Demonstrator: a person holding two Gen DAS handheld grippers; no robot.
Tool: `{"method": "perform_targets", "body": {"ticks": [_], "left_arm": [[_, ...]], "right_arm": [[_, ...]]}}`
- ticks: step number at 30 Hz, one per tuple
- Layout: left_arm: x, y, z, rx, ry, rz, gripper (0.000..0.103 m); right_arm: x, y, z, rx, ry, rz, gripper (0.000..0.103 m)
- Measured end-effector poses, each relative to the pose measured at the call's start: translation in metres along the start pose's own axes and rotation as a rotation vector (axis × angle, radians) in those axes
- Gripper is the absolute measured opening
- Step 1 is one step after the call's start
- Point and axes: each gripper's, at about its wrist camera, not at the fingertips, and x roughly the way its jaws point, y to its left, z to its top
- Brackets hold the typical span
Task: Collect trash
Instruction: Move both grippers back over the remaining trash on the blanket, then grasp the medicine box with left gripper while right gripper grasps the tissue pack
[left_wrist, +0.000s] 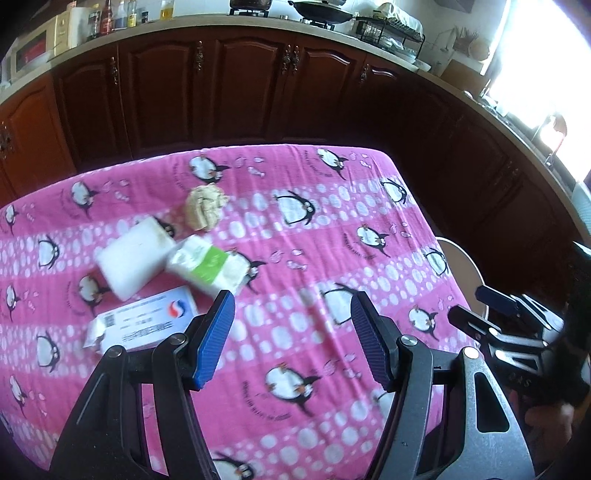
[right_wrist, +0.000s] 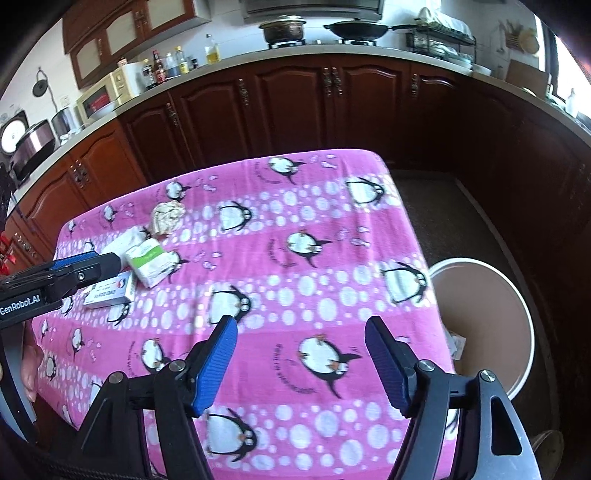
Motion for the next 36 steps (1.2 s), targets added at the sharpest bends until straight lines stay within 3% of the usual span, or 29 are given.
{"method": "perform_targets", "body": {"ticks": [5,11,16,20,27,34,36], "left_arm": [[-0.023,0.042,-0.015,0.000,0.014,-0.045,0.079],[-0.025,0.099,-0.029,0.001,0.067,-0.016,0.080],[-0.006,0.123,-0.030,0.087,0.102,0.020,0.080],[0.012,0.131,-0.024,0.172,0.135,0.017,0.080],[0.050,0.122,-0.016,0.377,0.228,0.024,0.080],[0.073,0.112,-0.017,0.422,0.256,0.044,0.079],[0.070,0.112,-0.022,0.431,0.242,0.059,0.065]], "right_arm": [[0.007,0.023,0.003,-0.045,0.013,0.035,0.071],[0.029,0.052,0.010,-0.085,0.046,0.098,0.071],[0.052,0.080,0.020,-0.120,0.080,0.171,0.071],[0.068,0.104,0.027,-0.177,0.113,0.180,0.071],[0.083,0.112,0.037,-0.179,0.142,0.190,0.071],[0.107,0.120,0.048,-0.197,0.169,0.214,0.072],[0.115,0.123,0.052,-0.203,0.180,0.229,0.072]]}}
